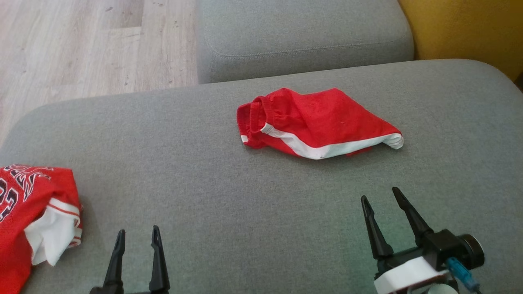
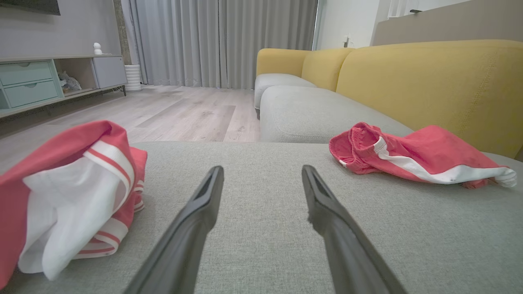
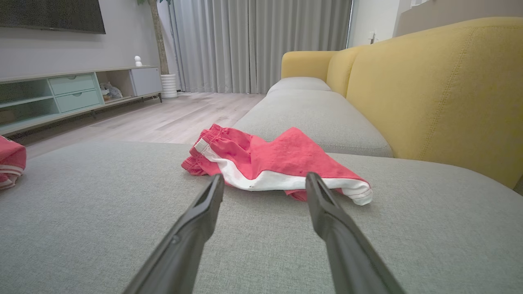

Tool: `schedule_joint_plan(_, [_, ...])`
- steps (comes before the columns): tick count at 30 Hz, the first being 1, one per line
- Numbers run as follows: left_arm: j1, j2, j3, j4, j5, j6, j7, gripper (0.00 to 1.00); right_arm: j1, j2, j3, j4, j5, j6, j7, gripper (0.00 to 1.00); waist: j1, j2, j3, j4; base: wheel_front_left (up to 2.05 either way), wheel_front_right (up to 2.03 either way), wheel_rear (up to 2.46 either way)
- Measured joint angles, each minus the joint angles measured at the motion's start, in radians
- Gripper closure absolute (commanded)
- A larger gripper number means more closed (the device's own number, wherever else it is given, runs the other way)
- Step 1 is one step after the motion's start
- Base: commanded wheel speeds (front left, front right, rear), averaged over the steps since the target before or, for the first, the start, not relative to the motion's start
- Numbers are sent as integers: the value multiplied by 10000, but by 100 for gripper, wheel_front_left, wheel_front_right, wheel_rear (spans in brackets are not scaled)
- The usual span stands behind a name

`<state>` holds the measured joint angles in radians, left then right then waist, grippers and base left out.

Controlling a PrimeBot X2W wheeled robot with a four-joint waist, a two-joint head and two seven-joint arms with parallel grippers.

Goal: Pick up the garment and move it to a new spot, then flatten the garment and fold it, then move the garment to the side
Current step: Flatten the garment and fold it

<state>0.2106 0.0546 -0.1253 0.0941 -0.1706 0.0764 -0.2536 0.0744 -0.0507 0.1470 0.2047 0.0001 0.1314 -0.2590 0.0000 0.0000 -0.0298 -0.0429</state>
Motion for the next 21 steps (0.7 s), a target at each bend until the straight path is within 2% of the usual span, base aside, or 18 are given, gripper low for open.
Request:
schedule_joint_plan(11, [-1,0,-8,2,0,31,0,0,-4,13,13,-15,82,0,0,0,0,0,98,19,0,0,0])
schedule_joint_plan(21, [-461,2,-359,247,94,23,0,0,-53,23,186,-88,-23,0,0,0,0,0,632,-384,0,0,0])
